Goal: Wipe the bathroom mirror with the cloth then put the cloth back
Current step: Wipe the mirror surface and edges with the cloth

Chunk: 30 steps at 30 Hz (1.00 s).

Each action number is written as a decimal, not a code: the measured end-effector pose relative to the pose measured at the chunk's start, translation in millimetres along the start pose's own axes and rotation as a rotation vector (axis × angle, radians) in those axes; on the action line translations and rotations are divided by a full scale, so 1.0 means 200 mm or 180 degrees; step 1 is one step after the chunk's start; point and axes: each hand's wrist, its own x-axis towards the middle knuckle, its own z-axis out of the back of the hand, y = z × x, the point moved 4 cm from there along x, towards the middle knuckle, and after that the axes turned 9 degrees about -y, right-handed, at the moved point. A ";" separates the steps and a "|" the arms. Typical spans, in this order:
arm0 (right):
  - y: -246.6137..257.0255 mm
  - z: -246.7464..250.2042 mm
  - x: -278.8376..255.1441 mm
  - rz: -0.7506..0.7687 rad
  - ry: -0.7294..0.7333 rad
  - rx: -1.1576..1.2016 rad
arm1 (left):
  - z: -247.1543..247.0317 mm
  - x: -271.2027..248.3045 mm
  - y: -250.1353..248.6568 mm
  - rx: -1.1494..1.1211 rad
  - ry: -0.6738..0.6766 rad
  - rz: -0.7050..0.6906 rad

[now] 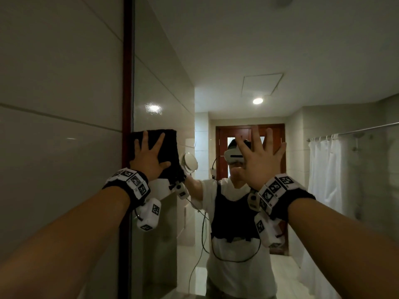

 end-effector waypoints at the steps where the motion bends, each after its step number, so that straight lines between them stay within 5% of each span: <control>1: 0.00 0.00 0.00 -0.0004 0.0004 0.0003 | 0.01 0.01 -0.01 -0.0016 -0.0005 0.0020; 8: 0.01 0.01 0.00 -0.0017 0.0036 0.0003 | 0.04 0.03 -0.19 0.0034 -0.0063 0.0021; 16: 0.00 0.01 -0.01 0.0007 0.0062 0.0041 | -0.07 -0.16 -0.74 0.0427 0.0004 -0.0906; 30: 0.00 0.00 -0.01 0.0061 0.0145 0.0014 | -0.05 -0.08 -0.74 0.0452 -0.0073 -0.0896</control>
